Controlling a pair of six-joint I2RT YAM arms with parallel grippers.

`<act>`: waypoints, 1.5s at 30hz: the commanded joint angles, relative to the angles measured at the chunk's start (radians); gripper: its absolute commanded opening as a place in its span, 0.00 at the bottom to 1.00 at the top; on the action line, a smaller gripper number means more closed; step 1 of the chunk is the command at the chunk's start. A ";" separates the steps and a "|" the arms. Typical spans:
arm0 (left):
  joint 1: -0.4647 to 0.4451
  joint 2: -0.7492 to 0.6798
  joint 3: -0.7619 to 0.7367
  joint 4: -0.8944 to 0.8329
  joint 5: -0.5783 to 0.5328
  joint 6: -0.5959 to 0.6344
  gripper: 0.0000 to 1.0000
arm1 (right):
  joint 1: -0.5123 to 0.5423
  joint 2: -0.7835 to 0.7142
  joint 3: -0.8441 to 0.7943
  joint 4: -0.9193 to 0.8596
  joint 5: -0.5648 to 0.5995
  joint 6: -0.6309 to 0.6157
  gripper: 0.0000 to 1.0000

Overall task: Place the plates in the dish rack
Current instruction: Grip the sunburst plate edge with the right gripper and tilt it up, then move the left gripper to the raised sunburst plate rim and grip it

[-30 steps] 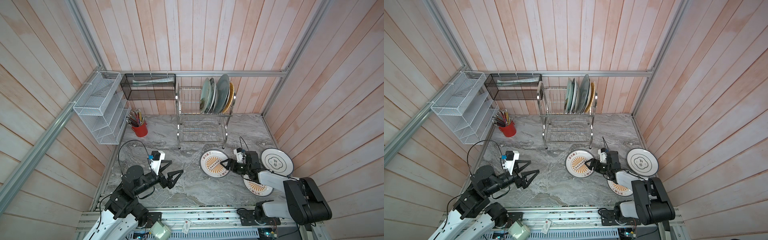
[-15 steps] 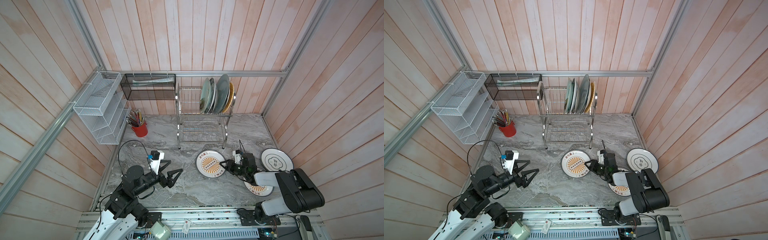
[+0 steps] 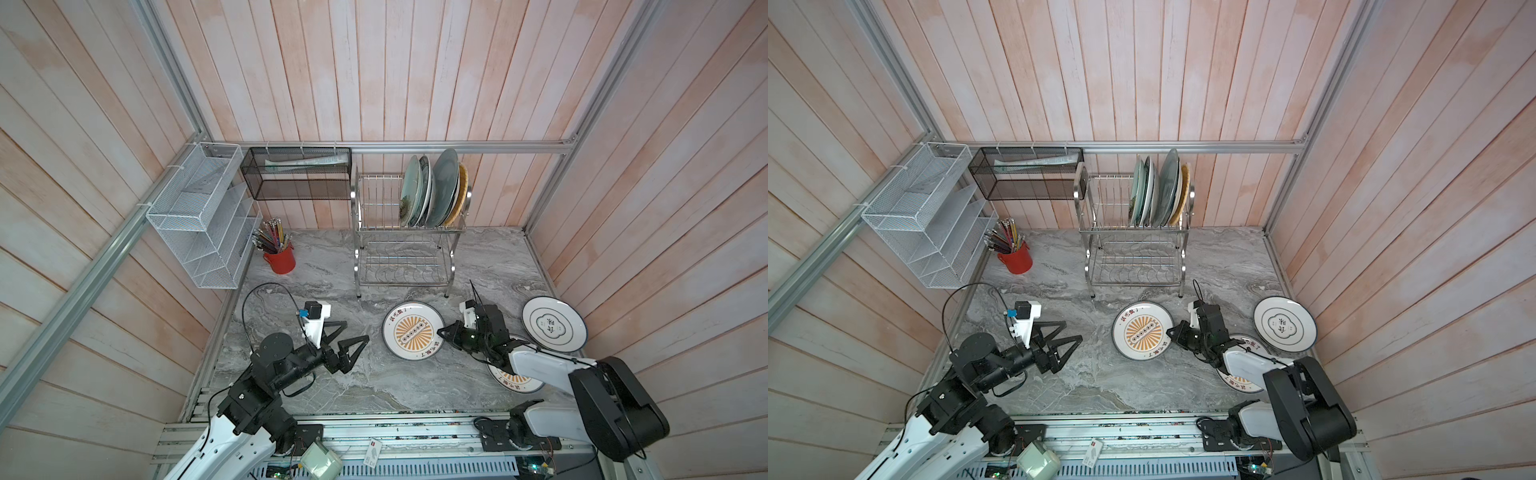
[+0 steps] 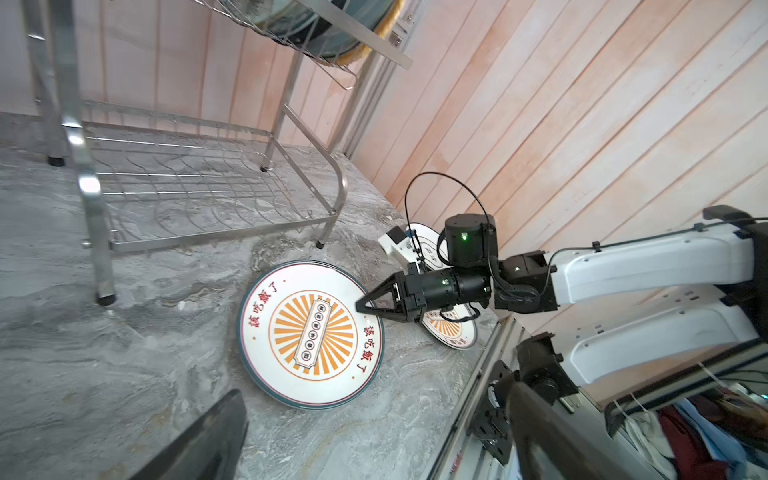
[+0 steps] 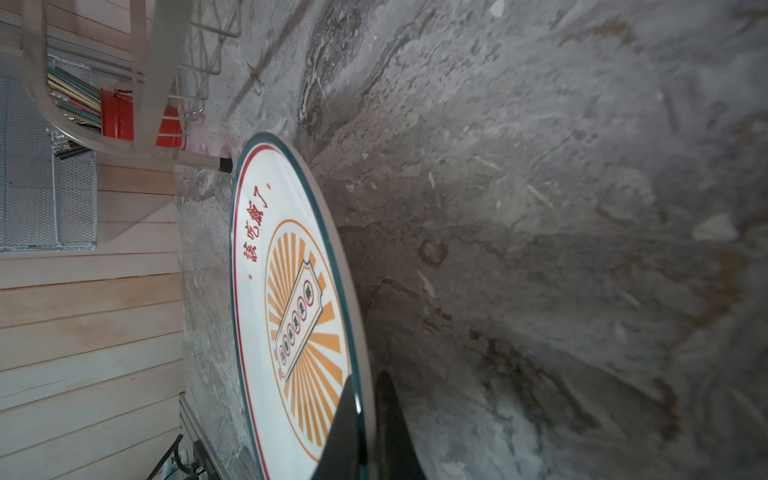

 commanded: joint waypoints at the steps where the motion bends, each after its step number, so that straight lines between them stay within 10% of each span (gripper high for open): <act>1: -0.103 0.059 -0.014 0.153 -0.055 0.020 0.99 | 0.016 -0.117 0.061 -0.180 0.043 0.030 0.00; 12: -0.564 0.516 0.174 0.217 -0.482 0.582 1.00 | 0.016 -0.307 0.263 -0.539 0.125 0.110 0.00; 22: -0.634 0.855 0.358 0.282 -0.706 0.925 0.95 | 0.017 -0.413 0.357 -0.679 0.252 0.246 0.00; 41: -0.636 1.203 0.517 0.473 -0.946 1.115 0.28 | 0.018 -0.508 0.323 -0.687 0.250 0.311 0.00; 45: -0.638 1.223 0.537 0.480 -1.013 1.109 0.00 | 0.019 -0.515 0.319 -0.679 0.240 0.304 0.00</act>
